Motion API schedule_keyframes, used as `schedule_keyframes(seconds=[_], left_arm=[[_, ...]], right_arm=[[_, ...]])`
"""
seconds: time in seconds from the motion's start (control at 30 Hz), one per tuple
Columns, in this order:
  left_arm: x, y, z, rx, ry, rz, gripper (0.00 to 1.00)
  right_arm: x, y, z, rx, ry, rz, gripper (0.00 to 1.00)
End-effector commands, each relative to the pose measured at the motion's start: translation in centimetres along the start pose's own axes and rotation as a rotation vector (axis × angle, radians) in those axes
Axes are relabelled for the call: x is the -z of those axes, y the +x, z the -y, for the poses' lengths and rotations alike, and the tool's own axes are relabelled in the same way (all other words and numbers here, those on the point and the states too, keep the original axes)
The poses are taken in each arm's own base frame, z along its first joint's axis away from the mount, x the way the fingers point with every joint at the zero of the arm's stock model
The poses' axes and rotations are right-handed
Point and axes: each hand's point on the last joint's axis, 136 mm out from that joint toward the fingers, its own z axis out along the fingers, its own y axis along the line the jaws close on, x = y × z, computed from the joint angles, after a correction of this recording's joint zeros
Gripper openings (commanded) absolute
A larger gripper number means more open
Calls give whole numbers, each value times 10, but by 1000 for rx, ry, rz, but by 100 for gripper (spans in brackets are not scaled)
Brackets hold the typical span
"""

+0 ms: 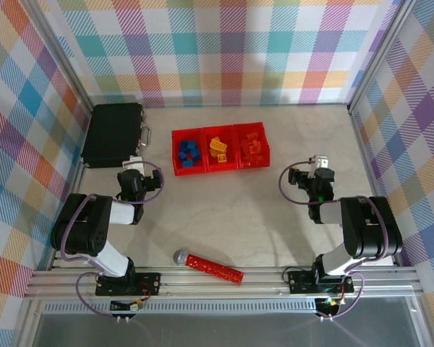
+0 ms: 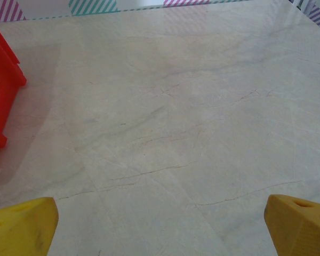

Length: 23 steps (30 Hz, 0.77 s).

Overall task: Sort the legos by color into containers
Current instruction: Reset both arms

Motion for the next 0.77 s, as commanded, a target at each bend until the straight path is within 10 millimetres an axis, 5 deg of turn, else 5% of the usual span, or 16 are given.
schedule_keyframes(seconds=[0.0,0.73], left_arm=[[0,-8,4,23,27,16,100],[0,-8,4,23,26,19,99]], right_arm=[[-2,-18,-3,-17,-4,55,99],[-3,-18,-10,4,-43,50,99]])
